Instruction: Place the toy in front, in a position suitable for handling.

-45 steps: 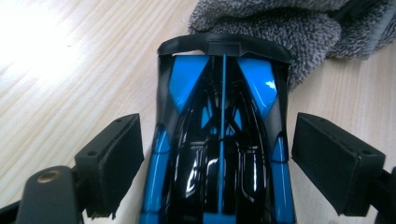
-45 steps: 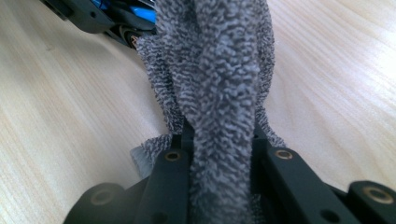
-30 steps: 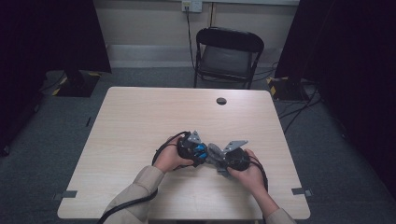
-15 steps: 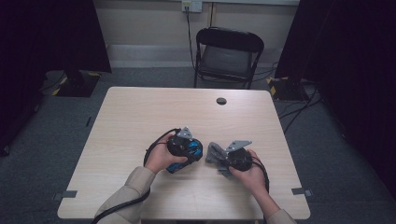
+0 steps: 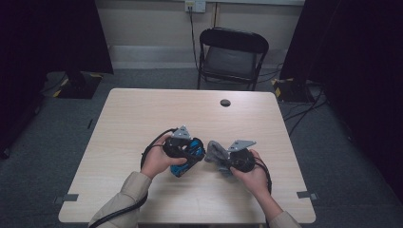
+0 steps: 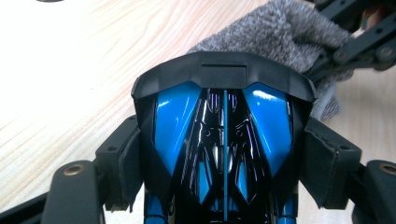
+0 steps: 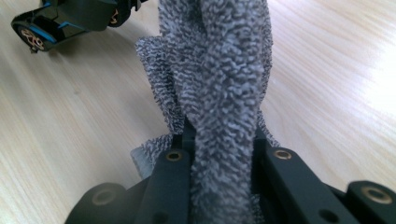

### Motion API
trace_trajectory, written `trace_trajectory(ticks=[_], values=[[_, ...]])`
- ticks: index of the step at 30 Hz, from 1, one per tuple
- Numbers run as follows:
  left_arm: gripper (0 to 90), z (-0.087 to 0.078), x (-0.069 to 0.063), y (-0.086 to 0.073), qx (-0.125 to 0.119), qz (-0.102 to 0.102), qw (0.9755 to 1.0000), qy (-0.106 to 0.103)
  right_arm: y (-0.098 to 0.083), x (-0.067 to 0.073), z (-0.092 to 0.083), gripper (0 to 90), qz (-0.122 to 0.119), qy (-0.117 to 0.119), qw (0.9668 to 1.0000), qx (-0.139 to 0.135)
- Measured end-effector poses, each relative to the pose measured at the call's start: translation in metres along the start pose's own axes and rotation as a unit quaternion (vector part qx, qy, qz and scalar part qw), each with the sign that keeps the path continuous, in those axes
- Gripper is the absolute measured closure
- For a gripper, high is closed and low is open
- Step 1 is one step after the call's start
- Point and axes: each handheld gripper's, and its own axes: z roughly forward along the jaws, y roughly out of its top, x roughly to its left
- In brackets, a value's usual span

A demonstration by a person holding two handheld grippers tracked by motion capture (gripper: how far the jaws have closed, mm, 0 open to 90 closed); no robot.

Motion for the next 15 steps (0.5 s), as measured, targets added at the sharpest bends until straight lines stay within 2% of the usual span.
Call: trace_trajectory(ticks=[8,13,15], values=[[25.5,-0.01,0.0,0.005,-0.028,-0.006,0.9996,-0.009,0.004,0.0,-0.002,77.9,0.013,0.007,0.9995,-0.026],[25.5,-0.015,-0.003,0.009,-0.045,-0.003,0.9989,-0.013,0.008,-0.003,-0.01,78.2,0.04,0.018,0.9961,-0.076],[25.5,-0.018,-0.004,0.012,-0.054,-0.003,0.9984,-0.017,0.01,-0.003,-0.011,78.3,0.044,0.036,0.994,-0.093]])
